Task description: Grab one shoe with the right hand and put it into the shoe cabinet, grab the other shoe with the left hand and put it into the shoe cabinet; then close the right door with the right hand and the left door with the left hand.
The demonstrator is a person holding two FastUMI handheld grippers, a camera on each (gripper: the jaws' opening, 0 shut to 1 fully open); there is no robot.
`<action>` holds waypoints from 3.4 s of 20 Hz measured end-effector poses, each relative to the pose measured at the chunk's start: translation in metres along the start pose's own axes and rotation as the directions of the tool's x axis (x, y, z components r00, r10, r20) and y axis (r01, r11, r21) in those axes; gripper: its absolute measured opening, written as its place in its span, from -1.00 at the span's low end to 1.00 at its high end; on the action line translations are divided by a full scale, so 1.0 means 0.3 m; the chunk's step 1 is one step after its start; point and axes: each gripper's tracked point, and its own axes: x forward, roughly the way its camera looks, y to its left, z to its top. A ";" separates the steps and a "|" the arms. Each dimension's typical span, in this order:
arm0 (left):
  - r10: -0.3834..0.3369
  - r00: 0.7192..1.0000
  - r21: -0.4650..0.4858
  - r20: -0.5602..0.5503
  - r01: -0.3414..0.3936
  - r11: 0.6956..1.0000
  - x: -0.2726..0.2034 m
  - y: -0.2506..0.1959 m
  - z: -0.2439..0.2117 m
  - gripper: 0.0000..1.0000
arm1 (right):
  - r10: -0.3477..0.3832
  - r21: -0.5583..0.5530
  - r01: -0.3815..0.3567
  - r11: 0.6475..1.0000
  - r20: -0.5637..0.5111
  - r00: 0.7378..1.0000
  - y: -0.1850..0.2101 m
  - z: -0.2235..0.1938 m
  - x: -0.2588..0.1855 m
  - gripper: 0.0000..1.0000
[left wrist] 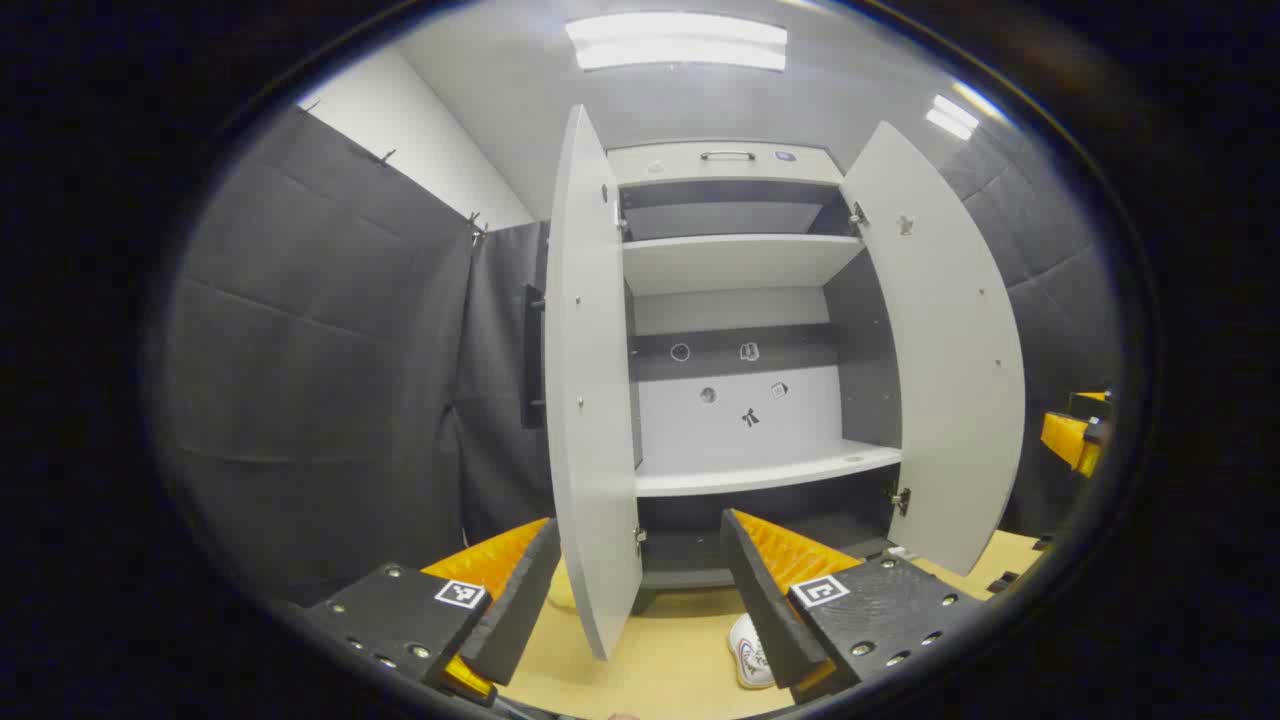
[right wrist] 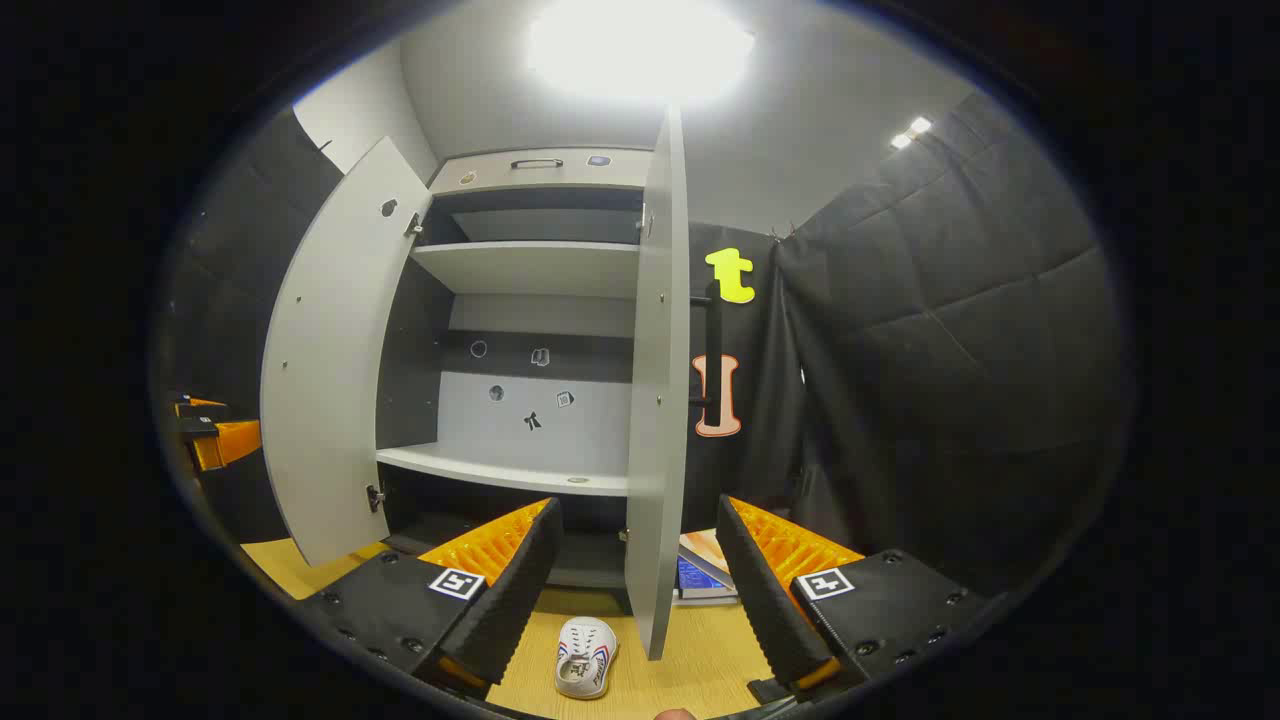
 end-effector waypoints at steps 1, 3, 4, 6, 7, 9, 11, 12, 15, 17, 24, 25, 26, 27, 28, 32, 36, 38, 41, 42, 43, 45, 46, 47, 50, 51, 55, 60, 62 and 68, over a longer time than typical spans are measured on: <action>0.001 1.000 -0.002 0.002 -0.001 1.000 0.001 0.000 0.003 0.88 | -0.001 -0.005 0.001 1.000 0.000 1.000 0.001 0.000 0.006 0.94; 0.003 1.000 0.001 0.002 -0.003 1.000 0.005 0.005 0.000 0.88 | 0.000 -0.005 0.000 1.000 -0.001 1.000 0.002 -0.002 0.016 0.94; 0.005 1.000 0.004 0.003 -0.005 1.000 0.006 0.004 -0.002 0.87 | 0.002 -0.003 -0.002 1.000 -0.001 1.000 0.009 -0.002 0.021 0.94; 0.006 1.000 0.006 0.003 -0.006 1.000 0.005 0.005 -0.005 0.87 | 0.000 -0.006 0.000 1.000 0.000 1.000 0.014 -0.001 0.028 0.94; 0.007 1.000 0.004 0.001 -0.007 1.000 0.007 0.006 -0.007 0.88 | -0.001 -0.007 0.001 1.000 -0.001 1.000 0.015 -0.003 0.029 0.94; 0.005 1.000 0.002 -0.001 -0.005 1.000 0.013 0.006 -0.011 0.88 | 0.000 -0.001 0.000 1.000 -0.006 1.000 0.019 -0.006 0.032 0.94; 0.006 1.000 0.009 0.002 -0.006 1.000 0.010 0.009 -0.010 0.87 | 0.000 0.004 0.000 1.000 -0.009 1.000 0.023 -0.009 0.035 0.94; 0.006 1.000 0.012 0.004 -0.006 1.000 0.009 0.012 -0.009 0.87 | -0.001 0.004 0.001 1.000 -0.008 1.000 0.024 -0.007 0.036 0.94; 0.008 1.000 0.013 0.006 -0.008 1.000 0.006 0.015 -0.008 0.87 | -0.002 0.009 0.002 1.000 -0.016 1.000 0.034 -0.009 0.041 0.95; 0.013 1.000 0.011 0.006 -0.013 1.000 0.004 0.022 -0.011 0.87 | 0.019 0.005 -0.019 1.000 -0.020 1.000 0.065 -0.012 0.047 0.94; 0.038 0.999 0.023 0.011 -0.038 0.999 -0.031 0.045 -0.011 0.88 | 0.090 -0.039 -0.096 0.995 -0.129 0.988 0.196 -0.146 0.124 0.94; 0.042 0.999 0.024 0.010 -0.042 0.999 -0.037 0.048 -0.011 0.88 | 0.101 -0.038 -0.108 0.993 -0.161 0.982 0.215 -0.183 0.137 0.95; 0.048 0.999 0.024 0.007 -0.048 0.999 -0.041 0.053 -0.016 0.87 | 0.110 -0.038 -0.120 0.992 -0.196 0.974 0.228 -0.226 0.146 0.95; 0.053 0.999 0.025 0.004 -0.053 0.998 -0.047 0.054 -0.018 0.87 | 0.120 -0.037 -0.132 0.991 -0.231 0.966 0.244 -0.268 0.157 0.96; 0.058 0.998 0.025 0.000 -0.058 0.998 -0.051 0.058 -0.021 0.87 | 0.129 -0.038 -0.144 0.989 -0.264 0.956 0.257 -0.306 0.168 0.96; 0.084 0.996 0.045 -0.008 -0.083 0.995 -0.072 0.072 -0.023 0.87 | 0.156 -0.036 -0.183 0.982 -0.376 0.913 0.288 -0.463 0.224 0.95; 0.120 0.993 0.068 -0.017 -0.119 0.991 -0.102 0.098 -0.023 0.87 | 0.151 -0.018 -0.183 0.983 -0.489 0.859 0.293 -0.618 0.271 0.96; 0.141 0.989 0.076 -0.033 -0.138 0.988 -0.115 0.111 -0.038 0.87 | 0.161 -0.002 -0.192 0.981 -0.531 0.832 0.301 -0.680 0.283 0.96; 0.170 0.984 0.088 -0.051 -0.166 0.982 -0.138 0.127 -0.046 0.87 | 0.191 0.016 -0.226 0.974 -0.596 0.780 0.321 -0.776 0.297 0.96; 0.179 0.982 0.094 -0.054 -0.174 0.980 -0.145 0.133 -0.050 0.87 | 0.197 0.016 -0.238 0.971 -0.619 0.761 0.331 -0.815 0.300 0.96; 0.189 0.980 0.100 -0.055 -0.183 0.978 -0.149 0.137 -0.050 0.88 | 0.201 0.018 -0.247 0.969 -0.641 0.741 0.339 -0.850 0.299 0.96; 0.208 0.976 0.108 -0.061 -0.200 0.974 -0.164 0.145 -0.049 0.87 | 0.210 0.037 -0.253 0.967 -0.678 0.705 0.355 -0.918 0.300 0.96; 0.215 0.974 0.110 -0.067 -0.207 0.972 -0.173 0.148 -0.053 0.87 | 0.213 0.044 -0.257 0.965 -0.699 0.683 0.359 -0.952 0.298 0.96; 0.221 0.973 0.113 -0.071 -0.212 0.971 -0.182 0.150 -0.053 0.87 | 0.218 0.051 -0.263 0.963 -0.717 0.662 0.364 -0.987 0.296 0.96; 0.239 0.968 0.128 -0.073 -0.228 0.965 -0.203 0.155 -0.055 0.88 | 0.229 0.073 -0.271 0.960 -0.765 0.602 0.375 -1.075 0.287 0.96; 0.244 0.967 0.129 -0.075 -0.233 0.964 -0.209 0.153 -0.054 0.88 | 0.231 0.082 -0.270 0.959 -0.778 0.584 0.379 -1.098 0.284 0.96; 0.259 0.962 0.123 -0.088 -0.247 0.961 -0.224 0.148 -0.072 0.88 | 0.248 0.118 -0.266 0.957 -0.810 0.531 0.402 -1.162 0.282 0.96; 0.261 0.961 0.129 -0.089 -0.249 0.960 -0.226 0.128 -0.075 0.88 | 0.210 0.094 -0.242 0.966 -0.833 0.512 0.402 -1.219 0.307 0.80; 0.259 0.962 0.133 -0.088 -0.246 0.960 -0.225 0.112 -0.075 0.87 | 0.189 0.080 -0.230 0.970 -0.846 0.499 0.393 -1.246 0.314 0.60; 0.251 0.964 0.140 -0.090 -0.238 0.961 -0.223 0.046 -0.079 0.87 | 0.121 -0.006 -0.236 0.972 -0.847 0.517 0.357 -1.259 0.343 -0.13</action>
